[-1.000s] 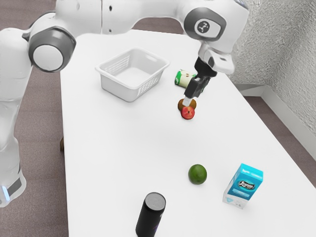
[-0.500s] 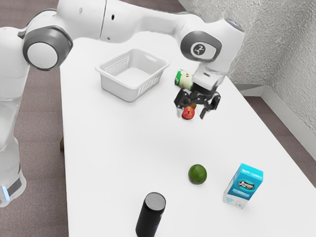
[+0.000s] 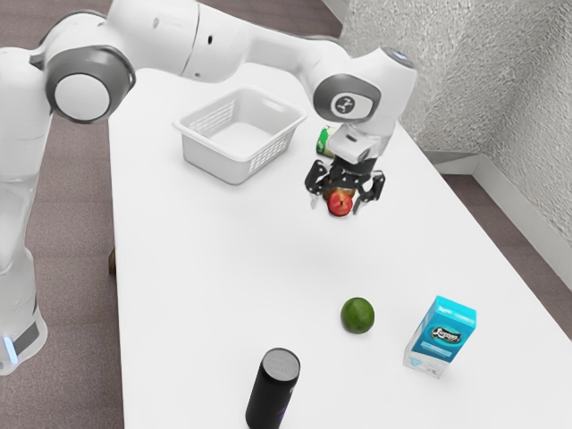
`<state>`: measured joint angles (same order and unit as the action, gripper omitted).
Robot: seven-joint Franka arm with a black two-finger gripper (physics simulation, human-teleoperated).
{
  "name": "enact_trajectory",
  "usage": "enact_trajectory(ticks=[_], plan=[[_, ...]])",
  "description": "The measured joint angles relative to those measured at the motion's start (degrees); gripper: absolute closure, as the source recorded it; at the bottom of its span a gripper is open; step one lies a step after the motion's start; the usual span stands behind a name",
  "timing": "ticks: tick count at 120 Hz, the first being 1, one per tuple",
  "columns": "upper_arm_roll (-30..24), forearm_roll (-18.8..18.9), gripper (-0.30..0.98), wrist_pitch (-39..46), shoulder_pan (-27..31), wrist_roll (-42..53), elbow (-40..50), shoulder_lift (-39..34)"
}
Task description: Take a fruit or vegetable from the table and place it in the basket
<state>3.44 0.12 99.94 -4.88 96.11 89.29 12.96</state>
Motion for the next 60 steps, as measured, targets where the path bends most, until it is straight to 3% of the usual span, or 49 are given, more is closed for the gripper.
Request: enact_trajectory(ticks=[60], plan=[[2.8, 1.1, 0.00, 10.9, 3.6, 3.5, -0.1, 4.9]])
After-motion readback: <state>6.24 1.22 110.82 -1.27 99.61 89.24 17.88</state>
